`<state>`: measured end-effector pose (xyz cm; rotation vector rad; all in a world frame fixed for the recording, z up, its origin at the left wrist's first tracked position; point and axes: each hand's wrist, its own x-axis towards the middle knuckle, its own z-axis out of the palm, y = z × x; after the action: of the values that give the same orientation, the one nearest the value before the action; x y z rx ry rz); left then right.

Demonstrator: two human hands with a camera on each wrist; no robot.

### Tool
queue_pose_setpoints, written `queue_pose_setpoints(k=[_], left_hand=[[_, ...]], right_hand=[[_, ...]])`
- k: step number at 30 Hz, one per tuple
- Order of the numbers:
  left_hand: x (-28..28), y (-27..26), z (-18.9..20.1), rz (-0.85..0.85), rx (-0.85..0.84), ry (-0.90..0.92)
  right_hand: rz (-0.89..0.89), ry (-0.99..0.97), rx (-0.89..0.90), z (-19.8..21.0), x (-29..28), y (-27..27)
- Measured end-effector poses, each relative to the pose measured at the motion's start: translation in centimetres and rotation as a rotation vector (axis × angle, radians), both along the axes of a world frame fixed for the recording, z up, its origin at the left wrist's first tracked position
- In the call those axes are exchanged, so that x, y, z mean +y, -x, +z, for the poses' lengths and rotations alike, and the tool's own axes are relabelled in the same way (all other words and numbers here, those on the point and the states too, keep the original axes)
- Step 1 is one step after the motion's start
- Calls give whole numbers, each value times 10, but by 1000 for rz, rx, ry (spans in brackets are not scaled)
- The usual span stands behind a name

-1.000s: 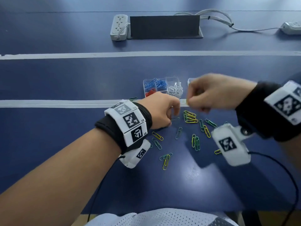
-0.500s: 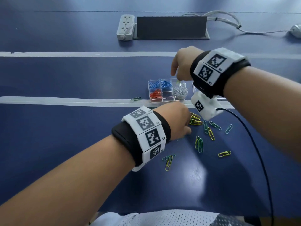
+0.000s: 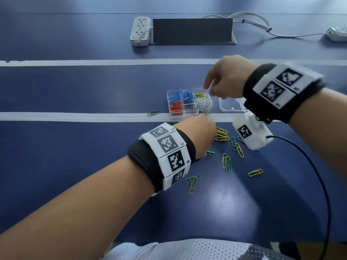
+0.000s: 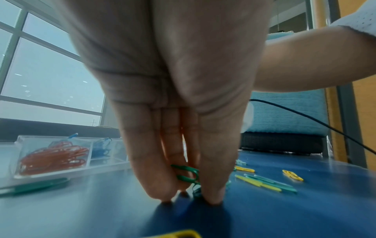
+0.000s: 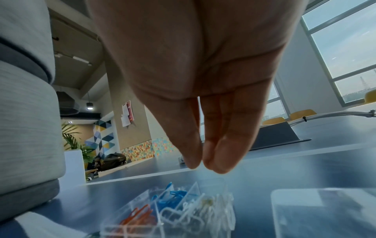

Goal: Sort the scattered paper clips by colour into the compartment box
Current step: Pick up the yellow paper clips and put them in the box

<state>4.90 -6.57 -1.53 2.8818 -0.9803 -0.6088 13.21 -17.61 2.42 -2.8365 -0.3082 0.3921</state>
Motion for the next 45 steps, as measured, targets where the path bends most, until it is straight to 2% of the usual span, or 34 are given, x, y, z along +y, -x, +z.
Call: queue_pose_setpoints(k=[8,11,14,15,16,18,20,21,25,27,31,38,42,45], left_hand=[[2,-1,-4,83,46,40],[13,-5,-4,204,130,185],[26,-9,-1,430,375,448],[31,-12,2,497,401,524],[35,-17,5,556,380,577],[39,-30,11,609,198,575],[38,-44,19,553,-69,425],[36,-49,22,510,-149,351],[20,-62,28,394,-179,48],[13,-65,27,363,-173,-24],[10,-70,20,321,-184,-6],[16,-66,14,297,-170,128],[20,-58,12,282,-171,210],[24,-44,17,206,-126,243]], right_hand=[[75,27,78,-9,-31,50],[78,11,128,-15,-40,61],[54,-44,146,-18,-45,63],[41,-60,147,-18,-46,63],[29,-71,147,-17,-47,63],[20,-66,139,-17,-48,65],[33,-29,123,-19,-48,67],[42,-8,119,-20,-48,69],[34,20,145,-22,-48,75],[23,14,150,-22,-50,79],[53,6,147,-24,-52,87],[318,127,188,-30,-40,102],[346,185,193,-38,-38,105],[345,200,177,-39,-39,105]])
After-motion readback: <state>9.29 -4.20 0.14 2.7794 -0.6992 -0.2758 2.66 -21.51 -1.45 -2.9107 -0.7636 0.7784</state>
